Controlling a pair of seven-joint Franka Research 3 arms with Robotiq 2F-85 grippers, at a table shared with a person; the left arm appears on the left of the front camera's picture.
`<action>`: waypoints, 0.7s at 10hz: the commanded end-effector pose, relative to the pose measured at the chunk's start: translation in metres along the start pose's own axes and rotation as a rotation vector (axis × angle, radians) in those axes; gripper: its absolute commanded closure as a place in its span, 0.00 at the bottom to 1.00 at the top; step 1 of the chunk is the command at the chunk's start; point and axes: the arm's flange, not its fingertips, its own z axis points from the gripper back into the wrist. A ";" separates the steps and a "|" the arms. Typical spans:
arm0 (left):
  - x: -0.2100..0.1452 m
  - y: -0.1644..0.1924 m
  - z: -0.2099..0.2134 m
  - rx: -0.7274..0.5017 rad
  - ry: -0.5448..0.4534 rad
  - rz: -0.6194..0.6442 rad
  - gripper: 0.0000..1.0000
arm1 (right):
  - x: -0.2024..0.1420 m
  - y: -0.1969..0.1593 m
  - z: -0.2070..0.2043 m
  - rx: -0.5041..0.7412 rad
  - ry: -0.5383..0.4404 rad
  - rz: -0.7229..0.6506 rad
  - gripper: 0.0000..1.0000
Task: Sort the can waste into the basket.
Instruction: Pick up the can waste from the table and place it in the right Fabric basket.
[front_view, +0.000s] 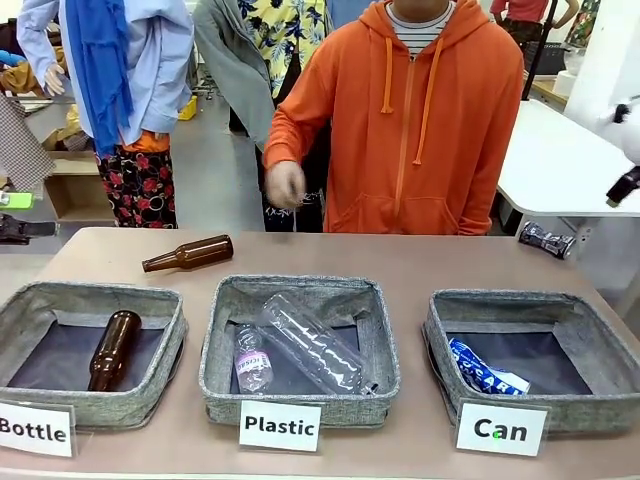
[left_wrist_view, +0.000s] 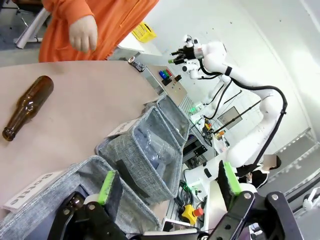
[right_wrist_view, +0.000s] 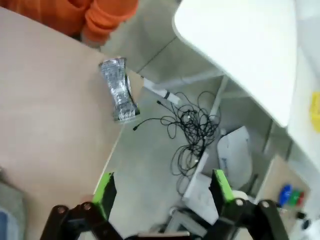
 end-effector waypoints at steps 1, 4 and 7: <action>-0.001 -0.003 -0.002 0.007 0.004 0.007 0.00 | 0.072 -0.003 -0.040 0.092 -0.043 0.119 0.00; -0.001 -0.003 -0.002 0.007 0.004 0.007 0.00 | 0.079 0.005 -0.055 0.176 -0.071 0.132 0.00; -0.001 -0.003 -0.002 0.007 0.004 0.007 0.00 | 0.090 0.028 -0.066 0.144 -0.069 0.128 0.00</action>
